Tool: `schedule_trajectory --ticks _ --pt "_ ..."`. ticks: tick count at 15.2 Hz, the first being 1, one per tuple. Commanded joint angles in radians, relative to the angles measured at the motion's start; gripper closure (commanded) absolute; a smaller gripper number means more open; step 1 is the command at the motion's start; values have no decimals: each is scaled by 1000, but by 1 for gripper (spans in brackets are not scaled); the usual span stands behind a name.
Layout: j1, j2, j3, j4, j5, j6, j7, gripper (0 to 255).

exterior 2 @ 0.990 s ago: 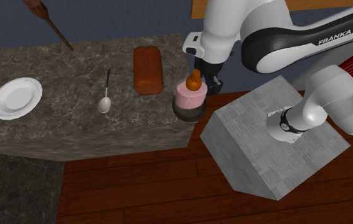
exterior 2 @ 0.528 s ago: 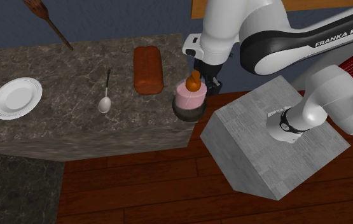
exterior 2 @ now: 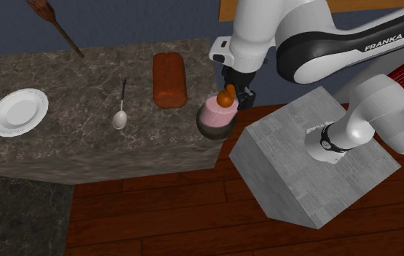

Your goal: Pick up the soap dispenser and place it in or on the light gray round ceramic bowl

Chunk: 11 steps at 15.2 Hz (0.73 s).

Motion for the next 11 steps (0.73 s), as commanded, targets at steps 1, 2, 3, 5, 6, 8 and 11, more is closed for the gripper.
schedule_trajectory --ticks 1,2,3,5,6,8,11 --pt "0 -14 7 42 -1 -56 2 0" --pt "0 -24 12 68 -2 -91 4 0" --pt "0 -30 16 90 -2 -118 5 0" --pt "0 -30 16 90 -2 -118 5 0" --pt "0 -30 16 90 -2 -118 5 0" --pt "0 -30 16 90 -2 -118 5 0" --pt "0 -30 16 90 -2 -118 5 0"
